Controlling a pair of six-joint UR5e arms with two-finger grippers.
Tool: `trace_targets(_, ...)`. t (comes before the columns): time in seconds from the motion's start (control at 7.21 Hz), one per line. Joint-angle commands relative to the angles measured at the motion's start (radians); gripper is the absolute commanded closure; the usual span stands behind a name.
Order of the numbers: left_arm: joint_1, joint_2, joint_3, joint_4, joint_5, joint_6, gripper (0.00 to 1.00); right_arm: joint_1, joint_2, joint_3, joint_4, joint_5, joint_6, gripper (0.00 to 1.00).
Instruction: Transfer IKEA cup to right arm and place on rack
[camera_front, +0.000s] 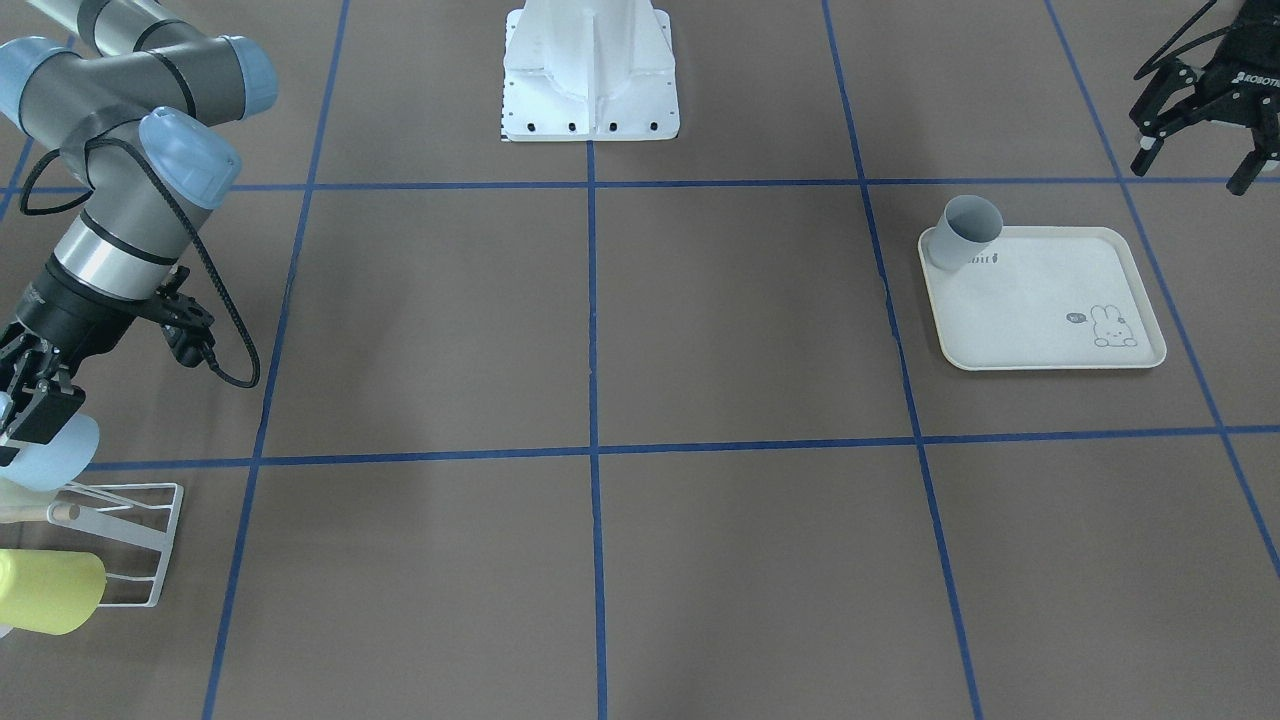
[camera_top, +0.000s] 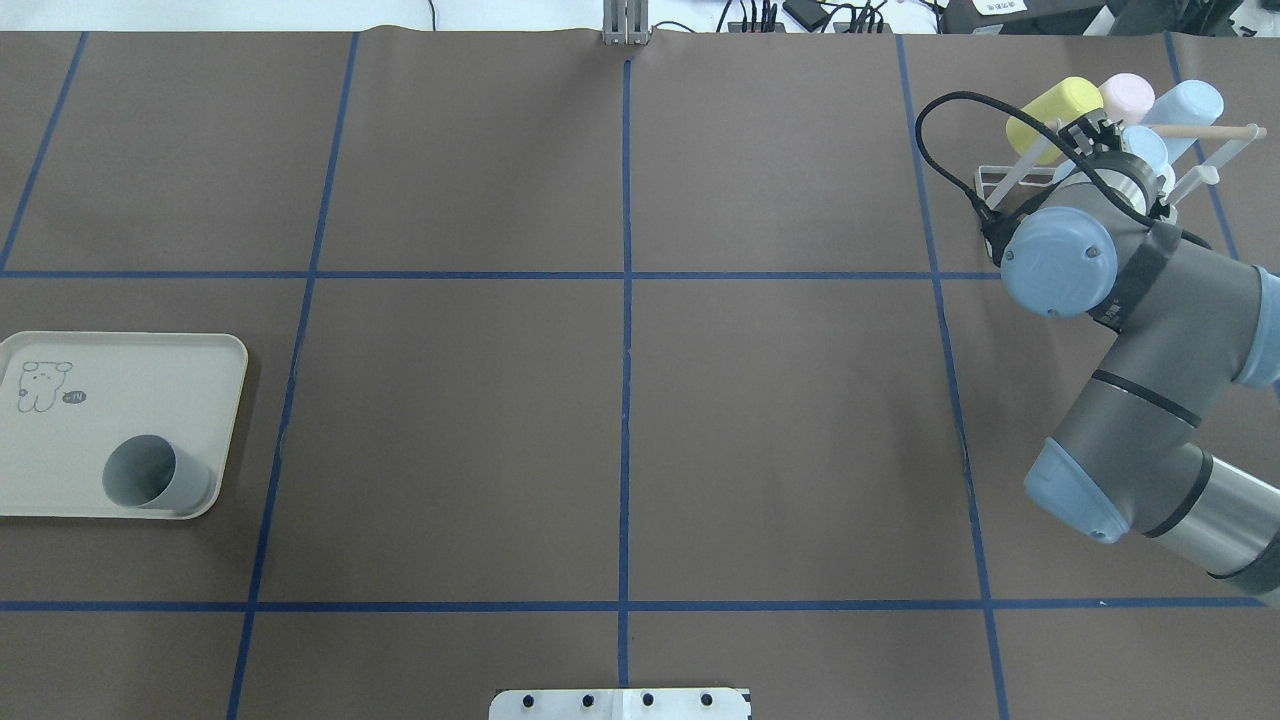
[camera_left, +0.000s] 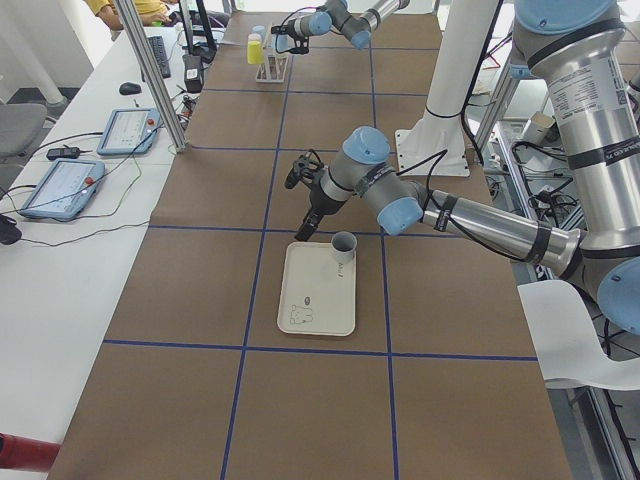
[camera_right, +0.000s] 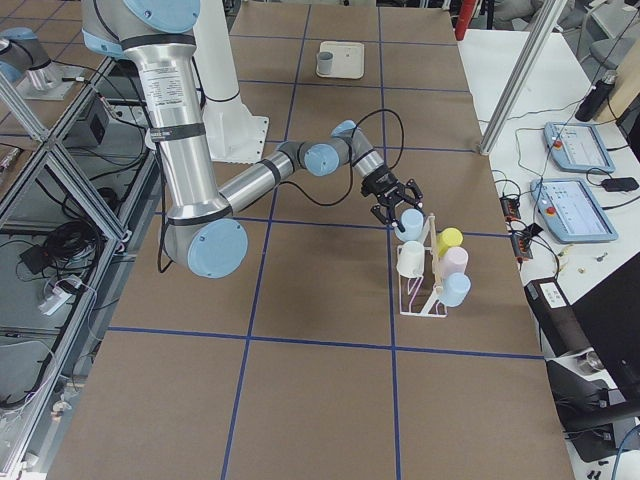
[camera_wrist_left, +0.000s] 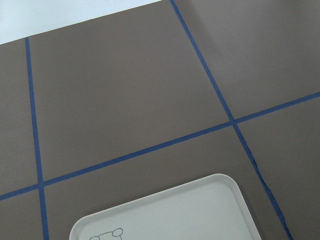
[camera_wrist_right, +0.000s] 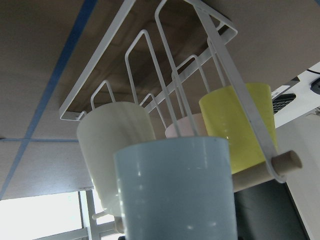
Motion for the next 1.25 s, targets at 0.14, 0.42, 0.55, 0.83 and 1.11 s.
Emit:
trace_targets(0.14,0.0,-0.001,0.006,0.0,0.0,0.001,0.0,-0.008,0.028,-0.027,0.0,0.0,-0.105,0.02)
trace_targets(0.42,0.0,-0.001,0.006,-0.003,0.0,0.0,0.0,-0.006,0.06,-0.007,0.0,0.0,-0.096,0.01)
trace_targets(0.55,0.003,-0.004,0.021,-0.014,0.002,-0.026,0.0,-0.005,0.096,0.028,-0.003,0.017,-0.081,0.01)
trace_targets(0.83,0.014,-0.001,0.157,-0.246,0.009,-0.127,0.0,-0.003,0.1,0.143,-0.004,0.208,0.123,0.01)
trace_targets(1.11,0.091,0.0,0.205,-0.33,0.018,-0.231,0.0,-0.005,0.101,0.218,-0.002,0.424,0.474,0.01)
